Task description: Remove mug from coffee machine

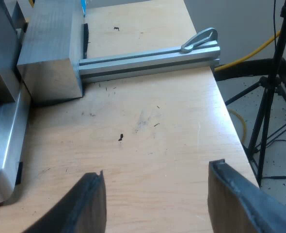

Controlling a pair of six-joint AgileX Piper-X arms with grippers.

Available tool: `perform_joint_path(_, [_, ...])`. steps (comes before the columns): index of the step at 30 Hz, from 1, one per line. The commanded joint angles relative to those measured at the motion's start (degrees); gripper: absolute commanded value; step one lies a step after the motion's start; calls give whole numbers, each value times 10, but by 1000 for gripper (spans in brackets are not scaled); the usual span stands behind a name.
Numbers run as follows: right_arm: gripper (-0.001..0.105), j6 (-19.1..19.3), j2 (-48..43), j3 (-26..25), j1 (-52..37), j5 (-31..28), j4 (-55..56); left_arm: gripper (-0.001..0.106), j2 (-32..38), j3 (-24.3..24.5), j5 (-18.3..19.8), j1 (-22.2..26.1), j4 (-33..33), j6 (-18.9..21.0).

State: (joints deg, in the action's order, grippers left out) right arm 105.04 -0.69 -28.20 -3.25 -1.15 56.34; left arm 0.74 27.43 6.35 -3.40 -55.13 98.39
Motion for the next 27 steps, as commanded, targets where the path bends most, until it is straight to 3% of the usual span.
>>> perform_joint_path(1, [50,2,-23,-2,1,0,-8,82,79,-1,-1,-2,10,1])
perform_joint_path(6, [50,2,-23,-2,1,0,-8,82,79,-1,28,-2,10,1])
perform_joint_path(11, [50,2,-21,-7,1,0,-11,82,79,-1,28,-2,10,1])
perform_joint_path(16, [57,2,18,-60,13,35,9,85,45,39,41,-2,-20,1])
perform_joint_path(24, [58,2,61,-90,48,50,17,87,-11,51,110,-21,31,23])
perform_joint_path(27, [58,24,110,-108,106,81,17,87,-27,51,115,-46,49,23])
